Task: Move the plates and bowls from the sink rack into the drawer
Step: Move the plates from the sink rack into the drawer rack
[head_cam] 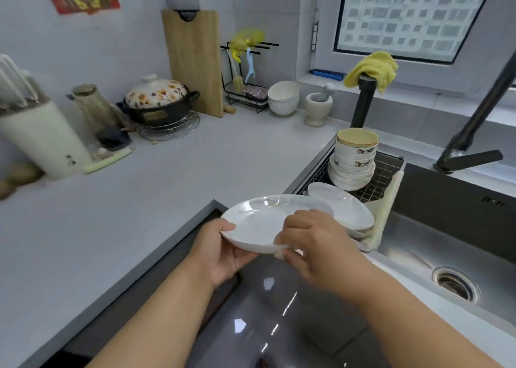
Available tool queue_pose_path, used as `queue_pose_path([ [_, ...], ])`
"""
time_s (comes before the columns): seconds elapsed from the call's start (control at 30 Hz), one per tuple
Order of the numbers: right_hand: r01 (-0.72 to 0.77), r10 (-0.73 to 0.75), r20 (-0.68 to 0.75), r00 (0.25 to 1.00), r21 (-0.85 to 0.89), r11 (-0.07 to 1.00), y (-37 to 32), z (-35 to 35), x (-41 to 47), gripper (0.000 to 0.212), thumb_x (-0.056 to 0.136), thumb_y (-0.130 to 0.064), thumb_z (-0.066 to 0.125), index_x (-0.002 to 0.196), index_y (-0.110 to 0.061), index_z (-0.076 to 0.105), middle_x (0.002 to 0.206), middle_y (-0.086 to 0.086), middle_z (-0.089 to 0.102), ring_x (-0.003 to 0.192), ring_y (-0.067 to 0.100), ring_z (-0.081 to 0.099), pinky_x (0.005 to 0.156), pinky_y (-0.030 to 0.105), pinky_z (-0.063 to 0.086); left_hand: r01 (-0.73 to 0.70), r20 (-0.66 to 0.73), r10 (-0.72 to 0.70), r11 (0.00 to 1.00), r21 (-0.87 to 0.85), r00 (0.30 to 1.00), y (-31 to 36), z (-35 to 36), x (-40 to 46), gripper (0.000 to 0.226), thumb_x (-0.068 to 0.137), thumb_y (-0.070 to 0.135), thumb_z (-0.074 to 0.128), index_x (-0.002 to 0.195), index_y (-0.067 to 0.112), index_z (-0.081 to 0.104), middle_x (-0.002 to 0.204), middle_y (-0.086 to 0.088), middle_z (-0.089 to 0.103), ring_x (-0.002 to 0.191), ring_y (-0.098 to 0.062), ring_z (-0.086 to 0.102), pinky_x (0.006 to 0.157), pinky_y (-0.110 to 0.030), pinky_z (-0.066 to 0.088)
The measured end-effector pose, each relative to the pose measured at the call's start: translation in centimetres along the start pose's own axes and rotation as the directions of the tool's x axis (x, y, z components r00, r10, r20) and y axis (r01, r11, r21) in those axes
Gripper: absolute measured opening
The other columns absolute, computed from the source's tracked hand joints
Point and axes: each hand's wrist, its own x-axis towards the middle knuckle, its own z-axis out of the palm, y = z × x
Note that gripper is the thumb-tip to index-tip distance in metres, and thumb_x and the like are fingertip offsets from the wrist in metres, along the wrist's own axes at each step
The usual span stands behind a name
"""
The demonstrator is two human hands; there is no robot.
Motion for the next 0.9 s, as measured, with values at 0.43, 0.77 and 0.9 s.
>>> queue_pose_path([
  [0.43, -0.467, 0.414, 0.218, 0.884, 0.462, 0.754, -12.5, 7.4, 2.4, 0.043, 0.089, -0.042, 0.057, 0.125, -0.02, 0.053, 0.104, -0.004, 0.057, 0.1, 0.014, 0.053, 0.081, 0.028, 0.04, -0.419, -0.559, 0.281, 0.898, -0.134, 0.78, -5.2, -14.4, -18.8, 0.028, 0.102, 0.03, 0.039, 0.113, 0.012, 0.057, 0.107, -0.015, 0.068, 0.095, -0.034, 0.065, 0.066, -0.044, 0.058],
  [0.77, -0.844, 0.078, 0.842, 0.534, 0.536, -0.007, -28.6, 14.0, 2.4, 0.021, 0.095, -0.011, 0.04, 0.107, -0.003, 0.056, 0.094, 0.017, 0.064, 0.075, 0.029, 0.063, 0.062, 0.04, 0.056, -0.489, -0.744, 0.168, 0.84, -0.236, 0.647, -11.1, -26.4, -30.0, 0.032, 0.102, 0.034, 0.041, 0.11, 0.009, 0.059, 0.094, -0.015, 0.072, 0.082, -0.032, 0.069, 0.054, -0.038, 0.057],
  [0.9, -0.869, 0.058, 0.867, 0.495, 0.493, 0.047, -35.5, 16.8, 1.5, 0.021, 0.093, -0.009, 0.04, 0.107, -0.003, 0.055, 0.097, 0.018, 0.063, 0.079, 0.03, 0.063, 0.056, 0.038, 0.055, -0.452, -0.797, 0.143, 0.875, -0.176, 0.586, -13.5, -32.1, -34.6, 0.032, 0.103, 0.032, 0.039, 0.107, 0.009, 0.06, 0.1, -0.016, 0.07, 0.087, -0.032, 0.068, 0.054, -0.037, 0.058],
])
